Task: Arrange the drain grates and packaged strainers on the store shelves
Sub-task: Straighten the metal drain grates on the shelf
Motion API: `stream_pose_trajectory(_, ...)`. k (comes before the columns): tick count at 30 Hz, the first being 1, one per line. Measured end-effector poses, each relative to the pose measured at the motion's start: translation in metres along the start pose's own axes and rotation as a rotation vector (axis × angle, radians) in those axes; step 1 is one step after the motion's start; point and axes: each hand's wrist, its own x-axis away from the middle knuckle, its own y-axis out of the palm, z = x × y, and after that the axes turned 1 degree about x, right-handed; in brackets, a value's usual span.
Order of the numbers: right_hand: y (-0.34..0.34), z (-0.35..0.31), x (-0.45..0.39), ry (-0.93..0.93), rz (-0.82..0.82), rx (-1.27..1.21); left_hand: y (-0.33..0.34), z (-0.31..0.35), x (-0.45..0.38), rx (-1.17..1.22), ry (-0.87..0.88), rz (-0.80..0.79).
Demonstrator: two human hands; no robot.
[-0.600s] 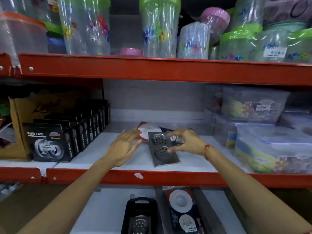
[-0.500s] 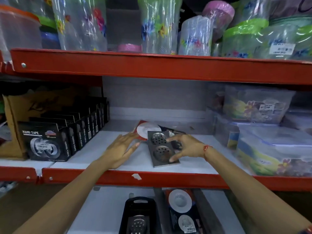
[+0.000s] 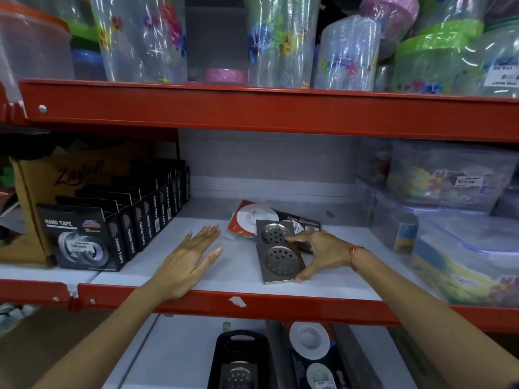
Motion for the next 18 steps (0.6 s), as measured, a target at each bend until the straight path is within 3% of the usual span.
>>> stream_pose_trajectory(2,0.015,0.022,-0.003,0.154,0.087,-0.027,-0.001,-0.002,0.006,-0.02,0.005,0.039)
stream_pose_trajectory(6,0.006,-0.025,-0.003,-0.064,0.236,0.048,0.0,-0.008,0.015,-0.092,0.004,0.083)
stream_pose_trajectory(8,0.008,-0.039,-0.01,-0.034,0.233,0.016,-0.001,-0.01,0.015,-0.061,-0.024,0.075)
stream_pose_trajectory(10,0.016,-0.032,-0.016,0.088,0.148,-0.017,-0.004,-0.011,0.013,0.018,-0.049,0.029)
stream_pose_trajectory(12,0.022,-0.034,-0.024,0.161,-0.05,0.258,-0.008,-0.012,0.009,0.087,-0.065,-0.009)
stream_pose_trajectory(13,0.027,-0.042,-0.027,0.211,-0.095,0.218,-0.01,-0.013,0.007,0.109,-0.077,-0.006)
stream_pose_trajectory(15,0.034,-0.057,-0.014,0.238,-0.172,-0.095,-0.015,-0.017,0.002,0.141,-0.119,0.025)
stream_pose_trajectory(17,0.029,-0.083,-0.013,0.242,-0.296,0.06,-0.02,-0.024,0.001,0.155,-0.167,0.011)
stream_pose_trajectory(18,0.034,-0.086,-0.019,0.221,-0.233,0.141,-0.022,-0.028,0.002,0.158,-0.183,-0.021)
